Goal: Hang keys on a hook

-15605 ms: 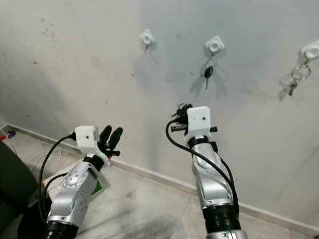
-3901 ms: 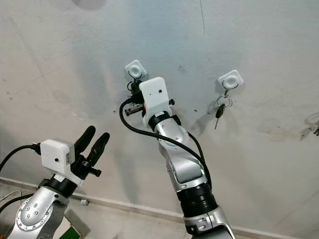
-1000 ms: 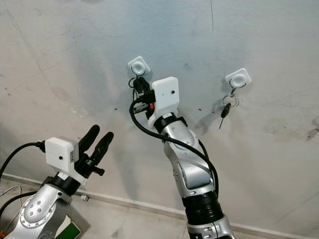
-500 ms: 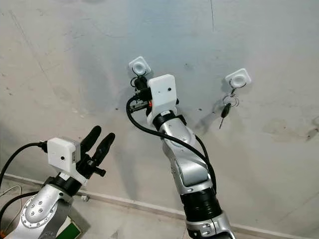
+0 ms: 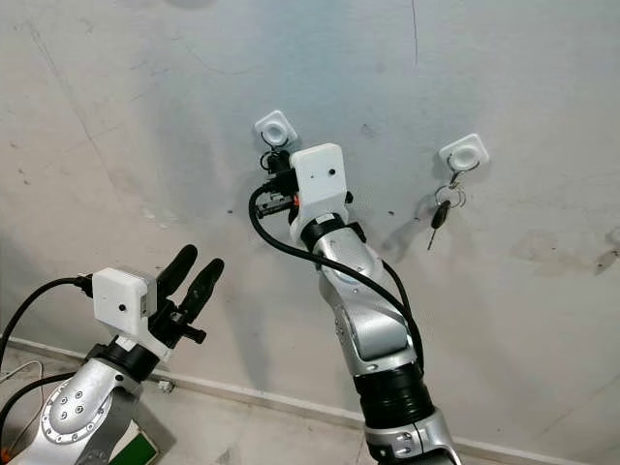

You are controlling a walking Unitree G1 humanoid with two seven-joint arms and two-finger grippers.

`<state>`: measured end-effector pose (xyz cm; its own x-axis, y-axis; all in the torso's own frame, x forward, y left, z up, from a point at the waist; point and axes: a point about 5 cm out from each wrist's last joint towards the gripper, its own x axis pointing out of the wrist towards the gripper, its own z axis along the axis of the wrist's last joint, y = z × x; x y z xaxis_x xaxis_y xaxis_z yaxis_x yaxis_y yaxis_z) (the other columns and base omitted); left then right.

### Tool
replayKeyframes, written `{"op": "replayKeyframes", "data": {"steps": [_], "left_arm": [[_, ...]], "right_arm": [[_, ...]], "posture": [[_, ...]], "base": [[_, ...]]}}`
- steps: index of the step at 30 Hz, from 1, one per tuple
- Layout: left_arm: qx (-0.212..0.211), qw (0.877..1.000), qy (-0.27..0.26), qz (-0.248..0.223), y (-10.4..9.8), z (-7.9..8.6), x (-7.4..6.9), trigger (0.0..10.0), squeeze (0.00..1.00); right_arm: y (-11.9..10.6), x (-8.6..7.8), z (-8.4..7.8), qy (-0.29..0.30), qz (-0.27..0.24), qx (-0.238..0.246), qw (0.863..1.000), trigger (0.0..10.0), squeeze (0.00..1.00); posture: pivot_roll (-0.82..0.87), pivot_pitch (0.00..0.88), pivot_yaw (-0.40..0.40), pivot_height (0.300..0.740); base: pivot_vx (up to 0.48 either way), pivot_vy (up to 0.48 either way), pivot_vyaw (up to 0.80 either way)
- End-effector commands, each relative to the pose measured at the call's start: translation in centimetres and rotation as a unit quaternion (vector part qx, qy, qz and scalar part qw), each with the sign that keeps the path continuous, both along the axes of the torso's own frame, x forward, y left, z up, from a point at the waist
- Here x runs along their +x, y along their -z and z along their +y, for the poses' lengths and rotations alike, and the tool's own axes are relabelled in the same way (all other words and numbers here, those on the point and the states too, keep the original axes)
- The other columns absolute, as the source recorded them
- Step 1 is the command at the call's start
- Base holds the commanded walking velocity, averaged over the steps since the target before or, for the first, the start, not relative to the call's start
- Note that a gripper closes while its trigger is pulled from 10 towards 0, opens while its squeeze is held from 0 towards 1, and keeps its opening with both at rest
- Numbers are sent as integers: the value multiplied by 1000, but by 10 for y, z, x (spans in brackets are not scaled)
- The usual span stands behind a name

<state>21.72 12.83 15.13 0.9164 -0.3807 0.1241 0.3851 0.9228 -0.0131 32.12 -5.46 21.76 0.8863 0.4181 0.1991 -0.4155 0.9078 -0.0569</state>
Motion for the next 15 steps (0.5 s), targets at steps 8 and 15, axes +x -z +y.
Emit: {"op": "replayKeyframes", "data": {"steps": [8, 15], "left_arm": [[8, 1000, 3, 7, 2, 0, 2, 10000, 0], [9, 1000, 4, 7, 2, -1, 2, 10000, 0]], "right_arm": [[15, 3, -15, 40, 42, -22, 998, 10000, 0], [21, 2, -12, 36, 59, -38, 997, 10000, 0]], "posture": [[47, 0, 52, 740], [46, 0, 54, 740]], "base": [[0, 0, 0], [0, 0, 0]]}}
